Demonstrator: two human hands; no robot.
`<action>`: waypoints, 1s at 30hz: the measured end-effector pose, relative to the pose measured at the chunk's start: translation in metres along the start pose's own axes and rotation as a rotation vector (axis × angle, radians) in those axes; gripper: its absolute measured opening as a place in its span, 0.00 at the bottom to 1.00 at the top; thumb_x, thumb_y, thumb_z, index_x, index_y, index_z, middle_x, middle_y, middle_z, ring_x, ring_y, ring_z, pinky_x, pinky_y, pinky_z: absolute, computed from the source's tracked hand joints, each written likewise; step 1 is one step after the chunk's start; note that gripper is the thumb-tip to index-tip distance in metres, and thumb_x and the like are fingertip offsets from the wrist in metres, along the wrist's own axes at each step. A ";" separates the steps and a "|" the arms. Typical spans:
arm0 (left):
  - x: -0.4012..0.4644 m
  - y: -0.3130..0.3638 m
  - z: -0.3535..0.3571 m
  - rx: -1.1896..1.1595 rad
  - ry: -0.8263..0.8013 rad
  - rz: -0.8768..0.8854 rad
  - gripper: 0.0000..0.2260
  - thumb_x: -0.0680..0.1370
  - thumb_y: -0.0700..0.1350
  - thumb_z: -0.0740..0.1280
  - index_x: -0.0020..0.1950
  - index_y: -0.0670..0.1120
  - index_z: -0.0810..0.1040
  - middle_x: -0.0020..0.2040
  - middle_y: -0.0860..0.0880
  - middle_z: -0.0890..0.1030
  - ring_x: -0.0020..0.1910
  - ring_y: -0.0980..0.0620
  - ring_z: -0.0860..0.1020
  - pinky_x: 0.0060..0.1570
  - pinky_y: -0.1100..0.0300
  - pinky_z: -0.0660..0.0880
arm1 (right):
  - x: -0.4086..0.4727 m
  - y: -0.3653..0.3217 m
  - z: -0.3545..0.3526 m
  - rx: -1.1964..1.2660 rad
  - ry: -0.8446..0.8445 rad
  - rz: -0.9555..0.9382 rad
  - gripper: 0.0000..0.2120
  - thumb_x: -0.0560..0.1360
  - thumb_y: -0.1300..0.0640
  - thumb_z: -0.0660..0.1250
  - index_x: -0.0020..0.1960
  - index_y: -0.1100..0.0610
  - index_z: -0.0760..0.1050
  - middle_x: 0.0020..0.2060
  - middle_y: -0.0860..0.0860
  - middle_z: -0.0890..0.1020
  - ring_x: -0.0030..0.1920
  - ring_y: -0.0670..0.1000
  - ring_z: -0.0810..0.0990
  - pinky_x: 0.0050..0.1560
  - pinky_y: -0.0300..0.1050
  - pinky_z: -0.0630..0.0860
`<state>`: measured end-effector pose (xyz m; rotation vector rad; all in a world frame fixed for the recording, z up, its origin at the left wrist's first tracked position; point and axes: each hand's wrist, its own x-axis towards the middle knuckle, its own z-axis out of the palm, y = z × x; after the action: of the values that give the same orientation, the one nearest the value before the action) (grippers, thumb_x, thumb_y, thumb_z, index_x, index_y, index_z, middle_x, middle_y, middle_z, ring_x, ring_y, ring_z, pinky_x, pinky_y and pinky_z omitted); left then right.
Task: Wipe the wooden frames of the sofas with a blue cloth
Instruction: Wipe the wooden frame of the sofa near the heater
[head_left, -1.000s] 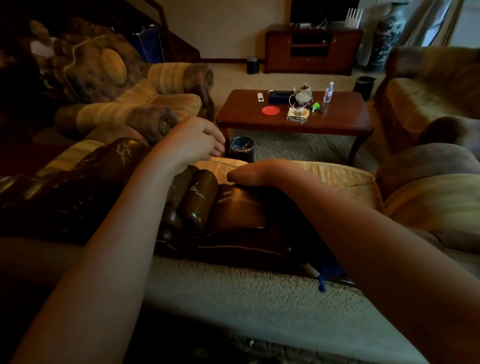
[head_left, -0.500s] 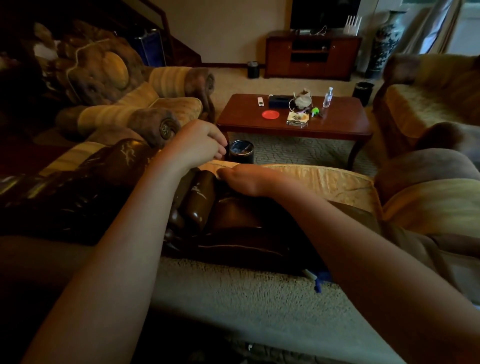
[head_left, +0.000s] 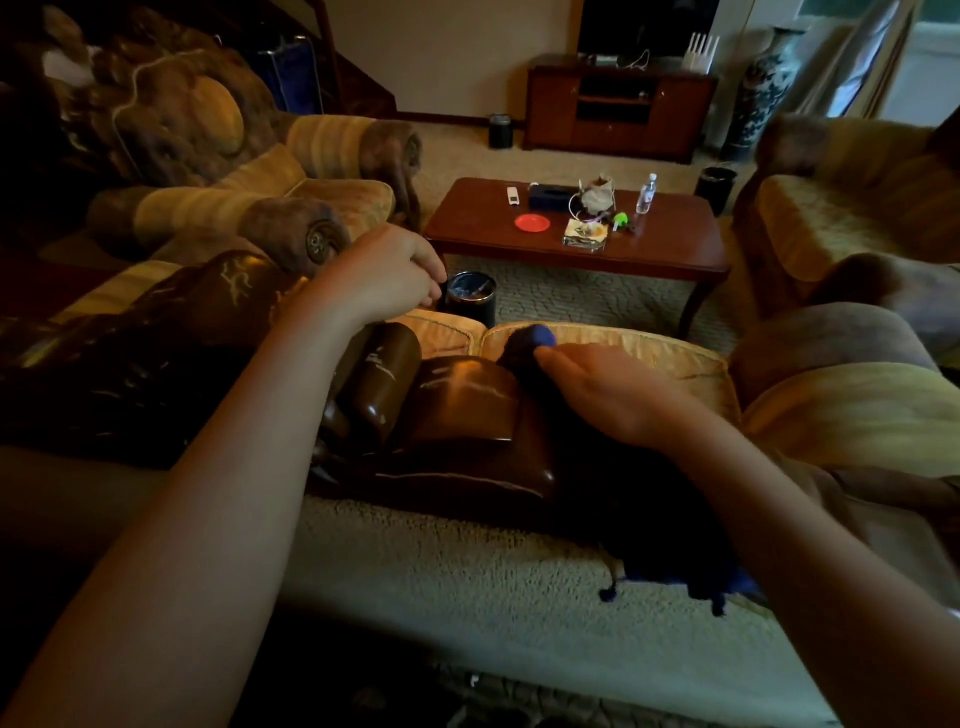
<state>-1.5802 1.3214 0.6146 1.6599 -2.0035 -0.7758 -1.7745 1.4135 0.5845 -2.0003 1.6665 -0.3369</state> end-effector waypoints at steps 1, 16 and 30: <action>-0.001 0.001 0.000 0.011 -0.008 0.006 0.15 0.76 0.32 0.59 0.42 0.50 0.77 0.44 0.49 0.81 0.49 0.51 0.80 0.58 0.50 0.76 | -0.003 -0.010 0.004 0.028 0.024 -0.045 0.18 0.82 0.50 0.49 0.53 0.58 0.74 0.53 0.58 0.79 0.53 0.56 0.76 0.53 0.47 0.69; -0.006 0.003 -0.001 -0.100 0.094 -0.002 0.15 0.78 0.34 0.58 0.40 0.51 0.76 0.42 0.51 0.80 0.46 0.55 0.80 0.57 0.54 0.77 | 0.067 -0.028 0.001 -0.096 -0.318 0.032 0.14 0.83 0.52 0.49 0.59 0.55 0.71 0.58 0.51 0.75 0.49 0.47 0.71 0.47 0.37 0.63; -0.008 0.009 0.001 0.159 0.043 0.097 0.15 0.77 0.34 0.58 0.55 0.47 0.81 0.57 0.49 0.78 0.58 0.52 0.74 0.55 0.60 0.71 | 0.062 -0.059 0.020 0.120 -0.098 0.028 0.17 0.82 0.59 0.52 0.67 0.62 0.71 0.65 0.60 0.72 0.63 0.57 0.71 0.55 0.42 0.65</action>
<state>-1.5863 1.3304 0.6200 1.6353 -2.1457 -0.5552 -1.7021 1.3647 0.5908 -1.8738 1.5741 -0.3159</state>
